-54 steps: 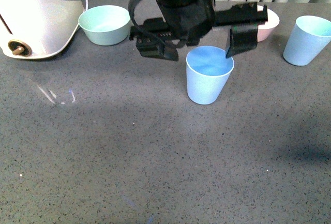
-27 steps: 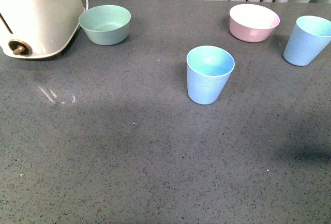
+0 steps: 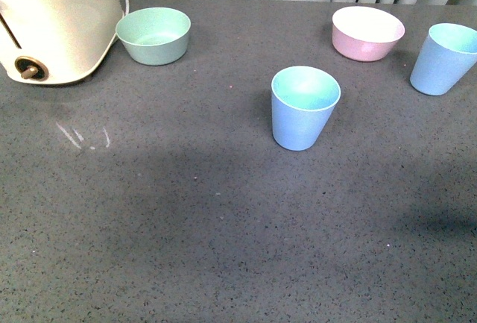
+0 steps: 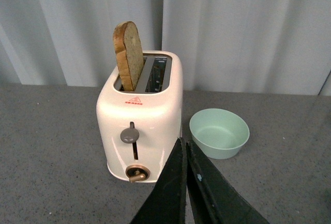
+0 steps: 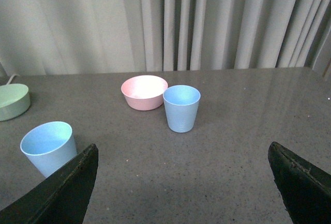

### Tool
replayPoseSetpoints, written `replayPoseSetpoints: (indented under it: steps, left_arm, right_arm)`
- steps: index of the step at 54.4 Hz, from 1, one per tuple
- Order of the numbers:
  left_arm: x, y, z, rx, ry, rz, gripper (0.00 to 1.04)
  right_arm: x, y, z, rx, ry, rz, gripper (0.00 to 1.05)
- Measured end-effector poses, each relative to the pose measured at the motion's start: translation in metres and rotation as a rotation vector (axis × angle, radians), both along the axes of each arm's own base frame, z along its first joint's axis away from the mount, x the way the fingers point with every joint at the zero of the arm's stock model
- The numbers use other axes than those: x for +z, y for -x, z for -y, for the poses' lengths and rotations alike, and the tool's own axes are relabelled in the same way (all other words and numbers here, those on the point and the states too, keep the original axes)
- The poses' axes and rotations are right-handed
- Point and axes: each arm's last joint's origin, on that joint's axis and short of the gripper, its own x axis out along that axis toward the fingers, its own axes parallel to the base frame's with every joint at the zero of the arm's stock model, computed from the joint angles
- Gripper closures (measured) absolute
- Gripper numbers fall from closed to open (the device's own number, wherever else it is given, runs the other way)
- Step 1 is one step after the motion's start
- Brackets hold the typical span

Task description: Stack blue cups with both arms

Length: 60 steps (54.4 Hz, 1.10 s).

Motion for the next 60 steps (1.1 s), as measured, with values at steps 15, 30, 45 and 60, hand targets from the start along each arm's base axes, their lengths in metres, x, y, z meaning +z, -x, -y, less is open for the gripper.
replayPoseSetpoints:
  steps: [15,30,45,60]
  left_arm:
    - [-0.012,0.038,-0.019,0.006,-0.005,0.011,1.03]
    - [-0.018,0.059,-0.032,-0.008,-0.006,0.012,1.03]
    - [-0.031,0.075,-0.035,0.005,-0.006,0.004,1.03]
    - [-0.025,0.086,-0.035,0.004,-0.006,0.025,1.03]
  right_arm:
    - [0.000,0.000,0.000,-0.002,0.000,0.000,0.09]
    - [0.000,0.000,0.000,-0.002,0.000,0.000,0.09]
    - [0.000,0.000,0.000,-0.002,0.000,0.000,0.09]
    - [0.000,0.000,0.000,-0.002,0.000,0.000,0.09]
